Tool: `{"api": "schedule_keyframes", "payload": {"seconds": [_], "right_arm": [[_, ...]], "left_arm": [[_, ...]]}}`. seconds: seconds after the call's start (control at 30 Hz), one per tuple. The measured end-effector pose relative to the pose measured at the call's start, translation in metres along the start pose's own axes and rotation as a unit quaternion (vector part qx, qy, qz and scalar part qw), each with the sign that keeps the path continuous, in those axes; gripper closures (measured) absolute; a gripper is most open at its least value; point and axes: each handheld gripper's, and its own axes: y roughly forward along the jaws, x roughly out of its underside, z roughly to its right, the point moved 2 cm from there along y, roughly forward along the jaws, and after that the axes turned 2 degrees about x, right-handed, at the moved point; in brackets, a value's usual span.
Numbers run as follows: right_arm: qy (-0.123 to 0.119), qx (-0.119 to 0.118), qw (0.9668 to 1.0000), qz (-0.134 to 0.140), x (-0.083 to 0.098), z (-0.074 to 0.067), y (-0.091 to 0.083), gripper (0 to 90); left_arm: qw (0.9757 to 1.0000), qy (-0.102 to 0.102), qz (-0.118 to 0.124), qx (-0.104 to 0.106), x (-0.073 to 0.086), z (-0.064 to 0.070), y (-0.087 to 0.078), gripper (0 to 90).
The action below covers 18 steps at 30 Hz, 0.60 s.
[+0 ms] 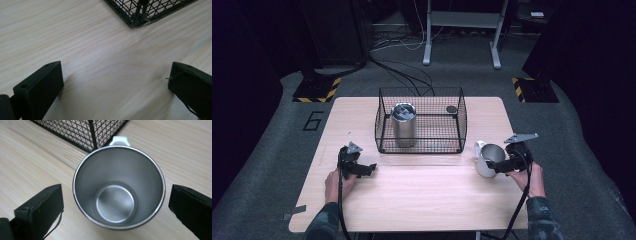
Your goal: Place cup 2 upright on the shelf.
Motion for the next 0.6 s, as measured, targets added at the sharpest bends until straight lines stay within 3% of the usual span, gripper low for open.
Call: {"api": "schedule_keyframes", "payload": {"seconds": [0.23, 0.37, 0.6], "right_arm": [[-0.016, -0.002, 0.9996, -0.023, -0.008, 0.000, 0.013, 0.0], [-0.005, -0.002, 0.9995, -0.032, -0.009, 0.000, 0.017, 0.0], [-0.008, 0.005, 0.9996, -0.026, -0.009, 0.000, 0.024, 4.6]], "left_arm": [[1.0000, 0.001, 0.000, -0.001, 0.000, 0.000, 0.000, 0.0], [1.0000, 0.005, 0.000, -0.001, 0.000, -0.001, 0.000, 0.0], [1.0000, 0.005, 0.000, -0.001, 0.000, -0.001, 0.000, 0.0]]}}
